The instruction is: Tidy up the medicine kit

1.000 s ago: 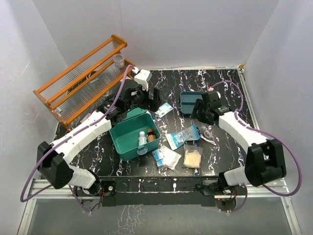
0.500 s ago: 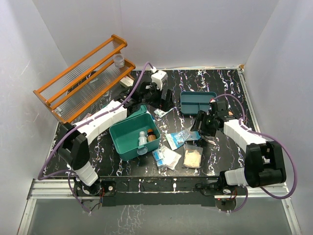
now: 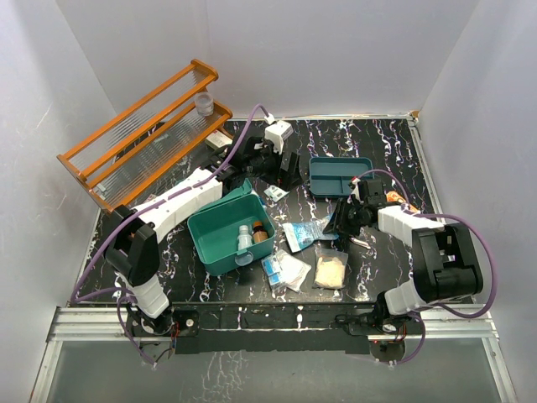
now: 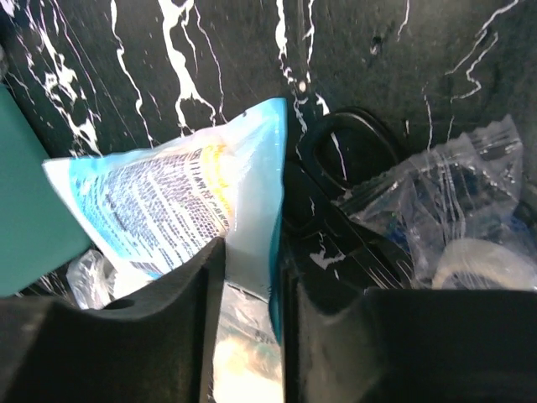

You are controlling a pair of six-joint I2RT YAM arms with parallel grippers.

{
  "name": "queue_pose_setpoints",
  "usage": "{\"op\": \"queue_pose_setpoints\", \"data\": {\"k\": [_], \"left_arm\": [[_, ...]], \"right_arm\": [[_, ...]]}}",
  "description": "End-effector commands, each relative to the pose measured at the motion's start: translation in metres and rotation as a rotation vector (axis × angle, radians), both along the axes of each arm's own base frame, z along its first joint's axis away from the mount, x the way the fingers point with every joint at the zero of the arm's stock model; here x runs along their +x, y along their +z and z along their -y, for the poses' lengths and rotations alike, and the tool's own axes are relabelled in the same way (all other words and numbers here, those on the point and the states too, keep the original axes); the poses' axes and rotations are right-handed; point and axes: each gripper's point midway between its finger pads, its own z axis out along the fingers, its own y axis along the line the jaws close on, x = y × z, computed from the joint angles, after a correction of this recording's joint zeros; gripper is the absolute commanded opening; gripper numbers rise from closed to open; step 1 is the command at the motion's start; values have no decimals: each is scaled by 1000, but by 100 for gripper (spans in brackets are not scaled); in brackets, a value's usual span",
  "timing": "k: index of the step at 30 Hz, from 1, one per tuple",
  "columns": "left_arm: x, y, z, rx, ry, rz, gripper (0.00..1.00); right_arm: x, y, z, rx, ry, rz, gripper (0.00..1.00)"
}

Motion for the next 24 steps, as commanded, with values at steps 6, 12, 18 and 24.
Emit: {"op": "queue_pose_setpoints", "data": {"k": [6, 12, 18, 24], "left_arm": [[1, 32, -2, -52, -24, 106, 97], [-3, 36, 1, -64, -98, 101, 97], [-6, 52, 9, -79, -158, 52, 97], [-6, 77, 10, -95, -171, 89, 96]], "right_arm": [[35, 33, -1, 12, 8, 195, 9], [52, 85, -3, -7, 71, 325, 3], [80, 145, -5, -74, 244, 559, 3], [106, 216, -27, -14, 390, 798, 2]]}}
